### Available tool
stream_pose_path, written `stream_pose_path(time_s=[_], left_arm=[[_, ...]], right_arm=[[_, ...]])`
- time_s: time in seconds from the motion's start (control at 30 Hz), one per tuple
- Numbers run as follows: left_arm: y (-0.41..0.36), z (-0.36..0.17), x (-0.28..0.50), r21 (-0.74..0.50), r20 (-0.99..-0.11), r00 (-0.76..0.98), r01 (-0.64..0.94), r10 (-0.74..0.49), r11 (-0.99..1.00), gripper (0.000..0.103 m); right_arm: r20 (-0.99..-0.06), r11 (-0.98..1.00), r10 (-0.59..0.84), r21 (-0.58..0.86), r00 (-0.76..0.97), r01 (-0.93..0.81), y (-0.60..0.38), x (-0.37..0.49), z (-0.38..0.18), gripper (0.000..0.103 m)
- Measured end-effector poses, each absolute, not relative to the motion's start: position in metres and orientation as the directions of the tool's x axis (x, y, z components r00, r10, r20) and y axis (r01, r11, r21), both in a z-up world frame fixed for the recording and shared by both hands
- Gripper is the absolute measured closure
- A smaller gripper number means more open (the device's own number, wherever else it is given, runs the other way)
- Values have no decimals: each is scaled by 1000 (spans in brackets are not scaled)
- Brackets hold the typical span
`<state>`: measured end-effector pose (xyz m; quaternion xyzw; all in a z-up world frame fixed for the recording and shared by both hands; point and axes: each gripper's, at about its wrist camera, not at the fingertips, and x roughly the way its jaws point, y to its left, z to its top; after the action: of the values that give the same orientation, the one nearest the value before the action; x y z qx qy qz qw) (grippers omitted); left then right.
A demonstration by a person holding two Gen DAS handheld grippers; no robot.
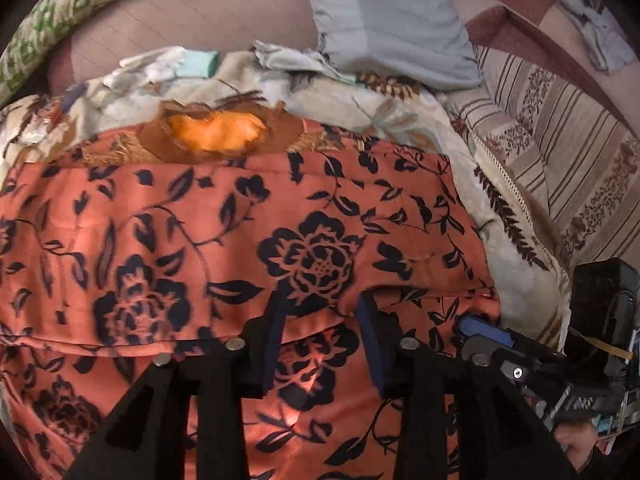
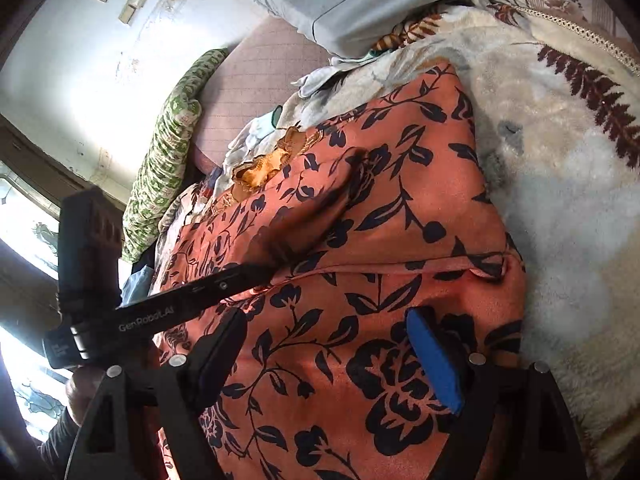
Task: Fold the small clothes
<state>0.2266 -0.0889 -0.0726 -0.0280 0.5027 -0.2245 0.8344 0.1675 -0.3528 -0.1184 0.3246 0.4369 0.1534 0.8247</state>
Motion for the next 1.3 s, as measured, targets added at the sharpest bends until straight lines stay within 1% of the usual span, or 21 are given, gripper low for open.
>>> stream_pose_path(time_s=[0.07,0.13,0.23,0.3,0.33,0.43,0.57,0.6,0.63,0.67,0.7,0.73,0.83,0.9,0.97,1.07,1.1,1.13,1.2,1.27,1.3], left_arm=[[-51,-41,214,-273,-770,483,341,-417,900,31],[-8,-16,208,-221,-707,601,313,-373,924,21],[52,-13,215,-46,-696,705,148,-138,988,20],[89,-29,228,18,-727,686,44,-18,999,20],[105,-39,232,27,-740,673,4,17,1000,20],[136,-59,239,5,-766,642,-46,34,999,20],[133,-92,251,17,-816,578,-9,19,1000,20],[131,-99,253,28,-825,564,0,23,1000,20],[128,-105,254,36,-831,556,6,27,999,20],[128,-108,253,36,-832,555,11,24,999,20],[128,-108,251,34,-829,558,14,20,999,20],[129,-107,249,29,-826,564,17,15,999,20],[130,-93,239,18,-800,600,23,0,1000,20],[129,-77,231,-5,-755,656,30,-24,1000,20],[123,-77,235,-7,-754,656,34,-28,999,20],[114,-115,256,56,-852,523,27,33,998,20],[114,-127,259,53,-873,486,23,35,998,19],[120,-125,258,24,-863,504,0,21,1000,18],[126,-112,256,-3,-864,504,-23,9,1000,19],[130,-91,250,-11,-820,572,-42,15,999,19],[132,-81,246,-17,-796,605,-46,14,999,19]], right_arm=[[-618,723,545,688,567,55,-357,168,-117,18],[-612,700,550,709,568,86,-361,171,-110,18],[-559,657,569,750,603,75,-365,177,-91,18],[-552,655,579,753,599,61,-361,190,-78,18],[-568,666,572,743,592,69,-359,199,-75,18],[-612,682,548,722,569,120,-357,230,-80,18],[-677,694,532,693,508,198,-360,274,-100,18],[-702,705,542,679,462,203,-355,285,-106,24],[-727,725,540,658,424,205,-349,293,-112,43],[-757,755,522,624,393,199,-343,300,-113,55],[-782,787,510,592,358,172,-334,305,-111,87],[-803,820,491,557,338,132,-325,307,-106,90],[-856,937,324,350,402,-10,-300,309,-66,90],[-837,967,245,249,490,-59,-294,307,-37,90],[-821,987,157,144,550,-68,-293,309,-25,90],[-862,953,285,301,419,-30,-307,326,-71,87],[-884,954,275,298,378,4,-310,325,-90,87],[-900,953,277,302,335,23,-310,321,-104,85],[-876,938,312,347,368,29,-318,307,-109,83],[-881,938,305,345,362,48,-325,302,-100,75],[-881,944,282,326,381,53,-328,299,-91,65]])
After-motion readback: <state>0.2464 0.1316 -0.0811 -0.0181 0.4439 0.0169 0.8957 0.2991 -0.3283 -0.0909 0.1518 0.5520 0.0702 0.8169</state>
